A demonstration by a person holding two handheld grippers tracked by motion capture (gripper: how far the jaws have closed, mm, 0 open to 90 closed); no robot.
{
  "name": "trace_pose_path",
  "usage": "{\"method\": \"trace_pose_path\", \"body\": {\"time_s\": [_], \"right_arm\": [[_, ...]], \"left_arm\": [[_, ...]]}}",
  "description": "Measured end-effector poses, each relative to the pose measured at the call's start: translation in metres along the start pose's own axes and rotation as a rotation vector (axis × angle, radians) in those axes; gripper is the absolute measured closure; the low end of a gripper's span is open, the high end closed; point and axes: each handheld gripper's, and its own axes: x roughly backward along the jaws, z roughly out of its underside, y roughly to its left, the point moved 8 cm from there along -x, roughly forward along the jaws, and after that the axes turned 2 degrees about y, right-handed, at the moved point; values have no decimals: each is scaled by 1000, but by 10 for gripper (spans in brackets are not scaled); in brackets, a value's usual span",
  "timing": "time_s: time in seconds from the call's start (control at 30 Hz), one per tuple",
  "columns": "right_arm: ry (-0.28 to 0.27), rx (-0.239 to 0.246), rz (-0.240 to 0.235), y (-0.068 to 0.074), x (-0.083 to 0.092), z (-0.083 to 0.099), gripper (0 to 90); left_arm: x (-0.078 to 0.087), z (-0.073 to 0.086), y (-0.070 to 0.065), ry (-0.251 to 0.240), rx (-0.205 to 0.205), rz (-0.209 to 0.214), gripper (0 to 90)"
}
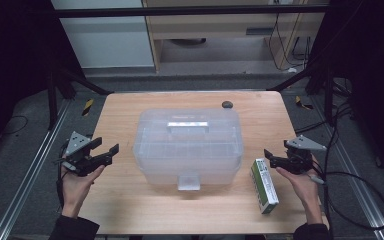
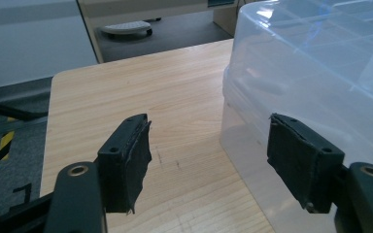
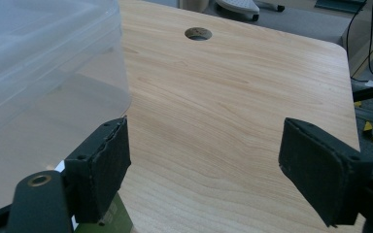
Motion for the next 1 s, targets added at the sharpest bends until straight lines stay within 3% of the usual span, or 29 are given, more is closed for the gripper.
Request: {"method": "trace_pose_path", "body": {"time_s": [0.23,0.47,0.7,1.0], "right_arm": [[2,-1,-1,0,3,1,189],[16,9,8,-1,3,4,185],[24,5,5,-4,2,9,198],[32,7,10,-6,0,11,199]], "left_arm": [[5,-12,2,-18,-13,14,312],[4,-35,2,-21,-40,72,293],[6,-54,2,-21,-86,110,273],[3,-65,1,-17,-136,138,262]]}}
